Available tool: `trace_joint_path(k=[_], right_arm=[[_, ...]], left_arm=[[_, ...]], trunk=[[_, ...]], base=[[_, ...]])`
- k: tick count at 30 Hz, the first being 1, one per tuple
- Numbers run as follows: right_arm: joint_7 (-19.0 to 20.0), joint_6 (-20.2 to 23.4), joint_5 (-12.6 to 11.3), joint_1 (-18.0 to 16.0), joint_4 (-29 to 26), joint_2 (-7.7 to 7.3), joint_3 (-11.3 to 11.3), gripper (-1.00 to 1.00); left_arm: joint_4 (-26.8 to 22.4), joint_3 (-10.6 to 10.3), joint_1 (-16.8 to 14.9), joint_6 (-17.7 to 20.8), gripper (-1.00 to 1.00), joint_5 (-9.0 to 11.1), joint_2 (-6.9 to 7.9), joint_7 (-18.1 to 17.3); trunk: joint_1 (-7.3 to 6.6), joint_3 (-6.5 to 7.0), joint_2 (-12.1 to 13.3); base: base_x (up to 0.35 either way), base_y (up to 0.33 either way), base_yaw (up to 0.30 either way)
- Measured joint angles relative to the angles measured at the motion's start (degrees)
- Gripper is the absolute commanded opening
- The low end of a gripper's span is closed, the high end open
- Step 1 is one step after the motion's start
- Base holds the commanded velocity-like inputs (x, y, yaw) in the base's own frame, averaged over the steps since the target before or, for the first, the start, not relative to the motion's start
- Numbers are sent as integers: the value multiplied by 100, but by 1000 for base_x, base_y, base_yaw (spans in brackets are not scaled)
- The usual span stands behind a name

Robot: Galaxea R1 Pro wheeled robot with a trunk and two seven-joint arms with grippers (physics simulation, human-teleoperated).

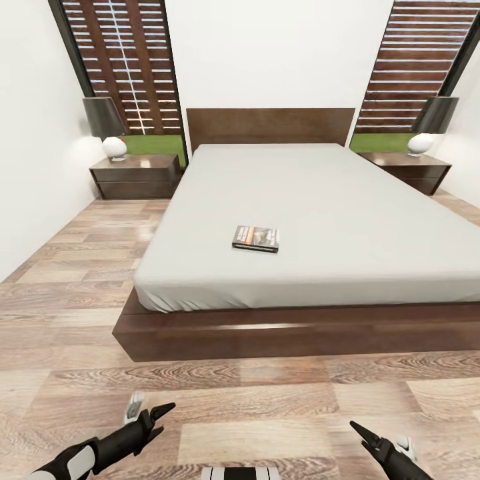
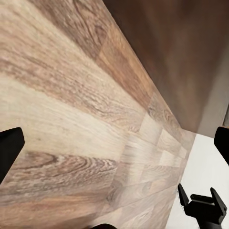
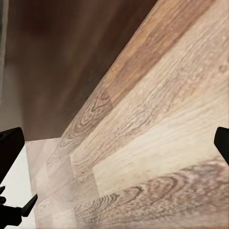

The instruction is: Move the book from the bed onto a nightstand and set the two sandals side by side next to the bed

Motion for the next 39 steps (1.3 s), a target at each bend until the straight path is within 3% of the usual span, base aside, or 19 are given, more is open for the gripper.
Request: trace_joint_path(k=[2,3,4,9,12,15,19,23,32,35,39], right_arm=[[-78,5,109,-14,-260,-9,0,100],[-176,9,310,-32,-560,-12,5,100],[-179,9,317,-32,-575,-14,0,100],[-540,98,1156,-178,-1508,7,0,100],[-746,448,1569,-356,-2049,63,-12,100],[-917,1043,1783,-559,-2474,241,-64,100],[-1165,1818,1917,-857,-2840,593,-236,100],[-1550,2349,1976,-1211,-3035,1060,-469,100],[-3132,3198,1941,-2173,-3147,2197,-792,100],[-3677,3390,1880,-2604,-3126,2516,-1037,100],[-4408,3651,1757,-3243,-3078,2820,-1586,100]], left_arm=[[60,-1,2,-14,100,-5,3,6],[105,-9,6,-35,100,-9,6,14],[106,-3,6,-34,100,-8,6,13],[162,-20,173,-162,100,-19,5,38],[175,-18,330,-355,100,-23,4,18],[182,-17,422,-600,100,-17,0,2],[186,-22,485,-837,100,-12,-19,-5],[188,-23,547,-949,100,-7,-42,-6],[189,-26,607,-1017,100,-2,-52,-70],[189,-28,631,-1023,100,0,-63,-82],[189,-28,672,-1022,100,3,-75,-91]], trunk=[[0,0,0],[0,0,0],[0,0,0],[0,0,0],[0,0,0],[0,0,0],[0,0,0],[0,0,0],[0,0,0],[0,1,0],[-1,1,0]], base=[[0,0,0],[0,0,0],[0,0,0],[0,0,0],[0,0,0],[0,0,0],[0,0,0],[0,0,0],[0,0,0],[0,0,0],[0,0,0]])
